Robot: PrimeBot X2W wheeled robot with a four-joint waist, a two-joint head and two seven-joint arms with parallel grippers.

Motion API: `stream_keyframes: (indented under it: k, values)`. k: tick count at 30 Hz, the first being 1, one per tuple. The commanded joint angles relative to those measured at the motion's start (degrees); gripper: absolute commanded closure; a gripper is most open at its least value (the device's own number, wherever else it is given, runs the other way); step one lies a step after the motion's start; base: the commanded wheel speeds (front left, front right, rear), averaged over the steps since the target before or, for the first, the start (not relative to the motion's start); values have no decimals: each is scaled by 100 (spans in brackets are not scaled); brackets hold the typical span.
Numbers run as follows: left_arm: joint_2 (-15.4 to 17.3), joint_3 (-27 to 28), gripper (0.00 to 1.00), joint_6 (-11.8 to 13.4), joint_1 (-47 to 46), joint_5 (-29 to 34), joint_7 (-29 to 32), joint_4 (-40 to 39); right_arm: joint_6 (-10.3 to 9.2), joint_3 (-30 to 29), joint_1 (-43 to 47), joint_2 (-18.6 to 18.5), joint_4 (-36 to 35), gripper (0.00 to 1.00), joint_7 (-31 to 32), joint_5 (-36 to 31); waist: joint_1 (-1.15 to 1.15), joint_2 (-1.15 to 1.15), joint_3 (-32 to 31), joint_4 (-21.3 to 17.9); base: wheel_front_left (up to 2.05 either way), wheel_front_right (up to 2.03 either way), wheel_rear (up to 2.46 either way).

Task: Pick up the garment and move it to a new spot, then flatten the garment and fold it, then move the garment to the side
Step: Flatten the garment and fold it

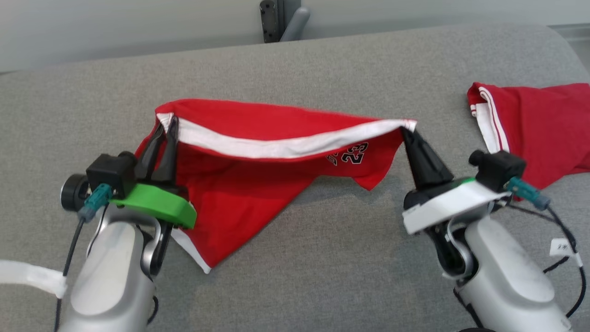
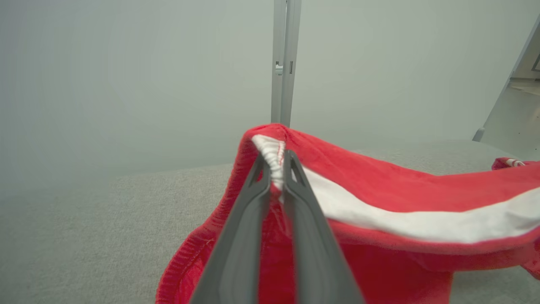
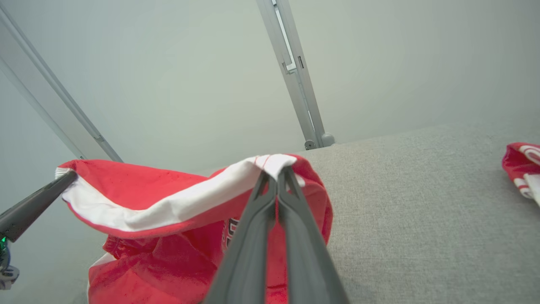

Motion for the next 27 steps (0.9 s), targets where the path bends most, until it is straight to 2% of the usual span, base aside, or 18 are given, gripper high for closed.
stream_keyframes:
  k: [1,5,6,11,17,21,27]
  values:
    - [105,-78,100,6,-165,-40,2,-7,-7,-45,-124,-70,-61,100,-16,59,0,0,-460,16,0,0,0]
    - [556,-571,100,8,-1102,-468,199,-19,-7,-192,-796,-341,-188,100,-16,250,0,0,-807,42,0,0,0]
    - [765,-702,100,8,-1587,-695,428,7,-7,-331,-1206,-434,-150,100,-15,307,0,0,-888,66,0,0,0]
    - [1087,-870,100,9,-2781,-1033,775,97,-8,-348,-2301,-711,135,100,-7,194,0,0,-637,112,0,0,0]
    - [1029,-870,100,9,-3774,-1497,1186,410,-8,-151,-3602,-955,586,100,259,124,0,0,430,210,0,0,0]
    - [1076,-1072,100,9,-4448,-1210,1206,783,-10,7,-4460,-1125,1081,100,376,-279,0,0,1336,237,0,0,0]
    - [962,-1297,100,30,-5557,-870,1044,1442,-11,-10,-5817,-1194,1922,100,273,-836,0,0,2505,256,0,0,0]
